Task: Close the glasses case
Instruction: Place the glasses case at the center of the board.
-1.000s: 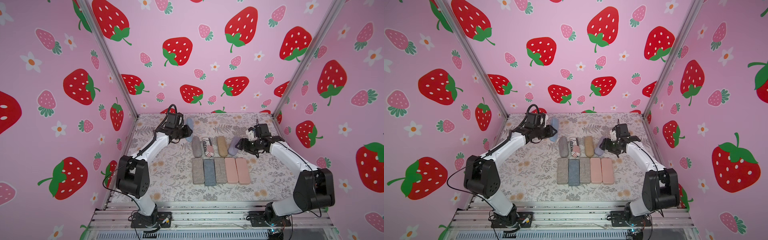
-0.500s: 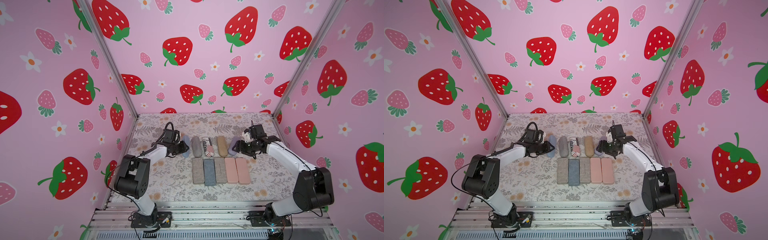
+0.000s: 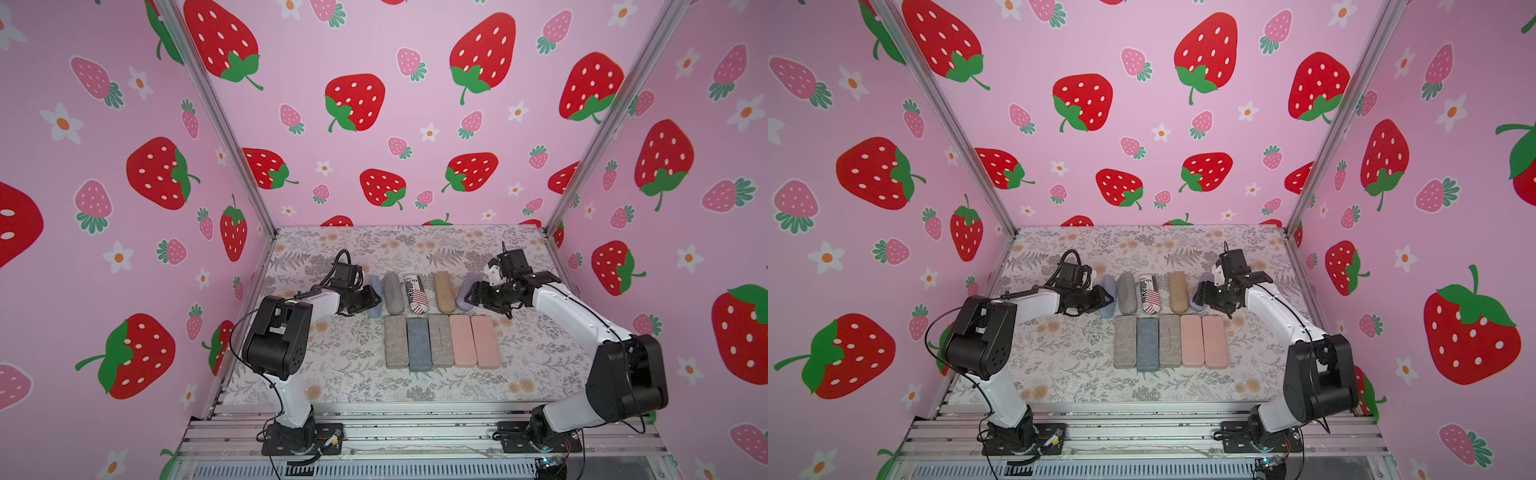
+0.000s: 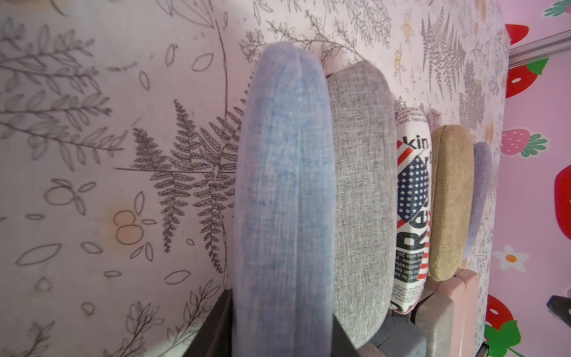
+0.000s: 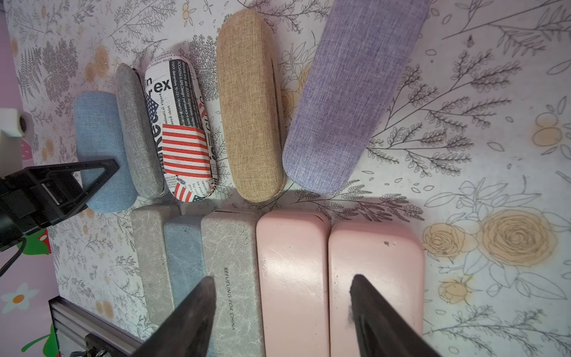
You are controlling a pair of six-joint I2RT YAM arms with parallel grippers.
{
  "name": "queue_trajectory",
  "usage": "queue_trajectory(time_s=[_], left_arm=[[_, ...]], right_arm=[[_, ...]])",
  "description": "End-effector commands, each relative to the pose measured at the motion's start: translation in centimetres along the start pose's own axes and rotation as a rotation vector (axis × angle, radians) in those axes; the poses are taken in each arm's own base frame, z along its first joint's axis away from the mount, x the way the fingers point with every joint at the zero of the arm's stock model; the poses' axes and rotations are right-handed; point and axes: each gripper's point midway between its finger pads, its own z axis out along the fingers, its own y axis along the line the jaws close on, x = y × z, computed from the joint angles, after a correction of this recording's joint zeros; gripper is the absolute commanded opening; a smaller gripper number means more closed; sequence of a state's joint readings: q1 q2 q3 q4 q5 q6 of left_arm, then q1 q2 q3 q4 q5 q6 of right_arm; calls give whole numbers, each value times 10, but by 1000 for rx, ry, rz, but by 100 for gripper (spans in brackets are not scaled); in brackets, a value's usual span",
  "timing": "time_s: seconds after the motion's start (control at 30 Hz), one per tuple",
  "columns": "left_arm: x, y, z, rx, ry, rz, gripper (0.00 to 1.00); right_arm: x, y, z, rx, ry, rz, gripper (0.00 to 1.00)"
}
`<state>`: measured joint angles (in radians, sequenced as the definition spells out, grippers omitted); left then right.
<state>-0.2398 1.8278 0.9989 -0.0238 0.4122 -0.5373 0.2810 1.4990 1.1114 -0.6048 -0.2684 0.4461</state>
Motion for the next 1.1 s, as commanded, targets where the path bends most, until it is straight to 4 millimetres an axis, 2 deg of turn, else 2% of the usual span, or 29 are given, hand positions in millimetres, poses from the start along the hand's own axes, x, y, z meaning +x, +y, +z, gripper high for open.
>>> queue_trajectory(time_s=[0.0, 0.23, 0.47, 0.73, 1.07], left_arm=[[-17, -11, 1, 41, -31, 4, 43], [-18, -10, 0, 30, -36, 0, 50], [-22, -12, -17, -6, -61, 34, 51], [-25, -4, -33, -63, -80, 48, 51], [-24, 1, -40, -90, -76, 55, 51]], right_arm=[[1, 3, -7, 2, -3, -1, 70], [-1, 7, -6, -8, 1, -7, 70], [-1, 13, -4, -16, 7, -18, 70], [-2, 20, -4, -19, 4, -29, 70], [-3, 22, -5, -18, 1, -40, 70]])
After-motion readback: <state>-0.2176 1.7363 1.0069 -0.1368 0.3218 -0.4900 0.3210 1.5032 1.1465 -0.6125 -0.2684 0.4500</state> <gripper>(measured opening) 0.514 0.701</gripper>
